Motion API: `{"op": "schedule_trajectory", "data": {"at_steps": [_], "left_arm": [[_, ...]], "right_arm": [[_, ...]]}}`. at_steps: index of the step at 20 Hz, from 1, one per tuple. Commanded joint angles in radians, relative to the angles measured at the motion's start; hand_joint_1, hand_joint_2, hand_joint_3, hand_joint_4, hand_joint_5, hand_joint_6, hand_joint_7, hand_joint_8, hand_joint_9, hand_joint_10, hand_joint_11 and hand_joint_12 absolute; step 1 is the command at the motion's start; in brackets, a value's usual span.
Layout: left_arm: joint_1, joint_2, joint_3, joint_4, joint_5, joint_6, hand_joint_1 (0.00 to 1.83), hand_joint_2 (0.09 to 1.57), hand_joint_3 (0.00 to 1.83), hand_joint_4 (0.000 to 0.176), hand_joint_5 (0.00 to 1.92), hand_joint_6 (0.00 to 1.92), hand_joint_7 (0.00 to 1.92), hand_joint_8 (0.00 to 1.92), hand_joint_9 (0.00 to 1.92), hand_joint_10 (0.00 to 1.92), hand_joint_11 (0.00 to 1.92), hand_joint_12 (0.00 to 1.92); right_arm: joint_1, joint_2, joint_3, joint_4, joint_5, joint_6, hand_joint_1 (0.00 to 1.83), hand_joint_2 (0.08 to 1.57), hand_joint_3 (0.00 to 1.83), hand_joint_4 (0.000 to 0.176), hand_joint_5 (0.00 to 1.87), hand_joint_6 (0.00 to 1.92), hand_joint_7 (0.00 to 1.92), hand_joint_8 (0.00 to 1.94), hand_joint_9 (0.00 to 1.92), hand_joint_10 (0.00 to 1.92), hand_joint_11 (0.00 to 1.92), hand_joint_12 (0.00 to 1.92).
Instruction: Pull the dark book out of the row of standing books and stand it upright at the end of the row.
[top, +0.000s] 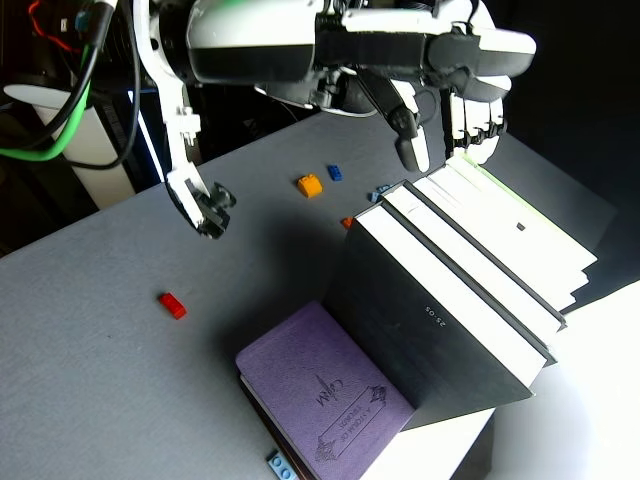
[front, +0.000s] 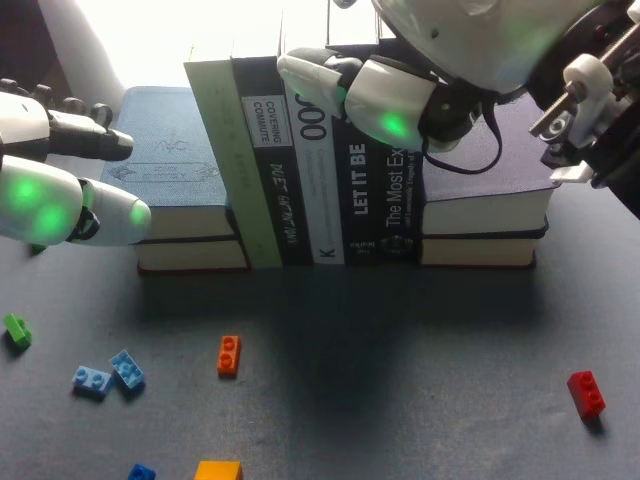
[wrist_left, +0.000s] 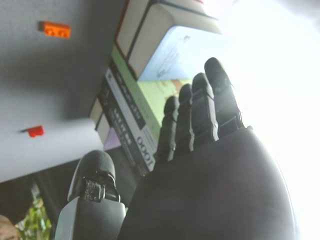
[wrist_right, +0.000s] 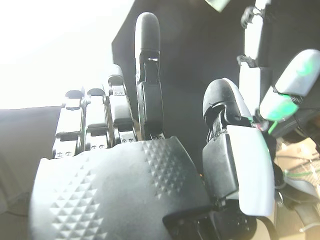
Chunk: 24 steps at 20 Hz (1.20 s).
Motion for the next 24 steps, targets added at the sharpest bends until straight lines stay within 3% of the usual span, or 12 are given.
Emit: {"op": "schedule_trajectory", "data": {"at_steps": [1, 7, 15, 19, 24], "left_arm": [[-0.012, 0.007, 0.002, 0.029, -0.078, 0.004, 0.05, 1.29, 0.00, 0.000, 0.15, 0.00, 0.15, 0.00, 0.15, 0.00, 0.01, 0.52], [-0.012, 0.007, 0.001, 0.029, -0.078, 0.004, 0.06, 1.28, 0.00, 0.000, 0.15, 0.00, 0.14, 0.00, 0.15, 0.00, 0.01, 0.51], [-0.012, 0.007, 0.001, 0.029, -0.078, 0.004, 0.01, 1.29, 0.00, 0.000, 0.13, 0.00, 0.13, 0.00, 0.14, 0.00, 0.00, 0.49], [-0.012, 0.007, 0.000, 0.029, -0.078, 0.004, 0.01, 1.29, 0.00, 0.000, 0.16, 0.01, 0.16, 0.01, 0.16, 0.01, 0.02, 0.49], [-0.012, 0.007, 0.000, 0.028, -0.078, 0.004, 0.02, 1.29, 0.00, 0.000, 0.14, 0.01, 0.13, 0.01, 0.13, 0.01, 0.00, 0.47]], "right_arm": [[0.012, 0.003, 0.000, -0.053, 0.103, 0.007, 0.00, 1.23, 0.00, 0.000, 0.87, 0.29, 0.23, 0.01, 0.00, 0.00, 0.00, 0.00], [-0.008, -0.025, 0.040, 0.004, 0.104, 0.021, 0.00, 1.23, 0.00, 0.000, 0.85, 0.29, 0.21, 0.01, 0.00, 0.00, 0.00, 0.00], [-0.043, -0.024, 0.029, 0.010, 0.099, 0.024, 0.00, 1.23, 0.00, 0.000, 0.85, 0.30, 0.21, 0.01, 0.00, 0.00, 0.00, 0.00], [-0.058, 0.001, -0.028, 0.025, 0.104, -0.017, 0.00, 1.23, 0.00, 0.000, 0.84, 0.29, 0.22, 0.01, 0.00, 0.00, 0.00, 0.00], [-0.082, 0.049, -0.123, 0.146, 0.127, -0.077, 0.00, 1.24, 0.00, 0.000, 0.85, 0.30, 0.22, 0.01, 0.00, 0.00, 0.00, 0.00]]}}
